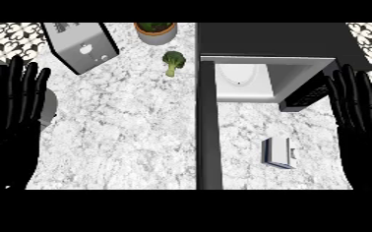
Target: Pick up the milk, place it into the microwave and close the microwave
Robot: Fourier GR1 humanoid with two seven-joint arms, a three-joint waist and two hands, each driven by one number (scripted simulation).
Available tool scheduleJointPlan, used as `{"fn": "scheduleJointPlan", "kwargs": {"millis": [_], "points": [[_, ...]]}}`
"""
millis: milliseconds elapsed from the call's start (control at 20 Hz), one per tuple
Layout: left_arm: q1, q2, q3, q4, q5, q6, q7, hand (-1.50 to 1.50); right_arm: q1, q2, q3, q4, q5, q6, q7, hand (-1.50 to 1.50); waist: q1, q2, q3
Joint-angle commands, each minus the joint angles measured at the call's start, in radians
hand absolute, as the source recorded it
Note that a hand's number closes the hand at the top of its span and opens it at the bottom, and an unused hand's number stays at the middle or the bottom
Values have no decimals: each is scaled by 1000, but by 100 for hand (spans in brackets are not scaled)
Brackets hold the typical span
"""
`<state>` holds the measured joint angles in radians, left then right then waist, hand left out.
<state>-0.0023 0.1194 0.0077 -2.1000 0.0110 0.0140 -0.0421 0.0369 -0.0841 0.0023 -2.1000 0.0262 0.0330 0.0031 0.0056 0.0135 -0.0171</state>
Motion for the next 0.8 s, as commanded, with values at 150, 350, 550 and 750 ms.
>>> {"fn": "scheduleJointPlan", "kwargs": {"millis": [150,350,550,750], "points": [[2,-8,17,38,65,-44,-3,-150,106,54,113,-104,27,16,-60,-150,-10,-15,17],[112,-36,7,-20,96,-33,70,-150,159,34,191,-162,30,57,30,-150,-5,-16,17],[281,-46,-5,-126,131,-70,66,-150,277,38,260,-267,74,47,42,-150,-2,-19,17],[255,-7,71,-174,201,-96,137,-150,290,54,283,-261,146,1,45,-150,-4,-16,17]]}}
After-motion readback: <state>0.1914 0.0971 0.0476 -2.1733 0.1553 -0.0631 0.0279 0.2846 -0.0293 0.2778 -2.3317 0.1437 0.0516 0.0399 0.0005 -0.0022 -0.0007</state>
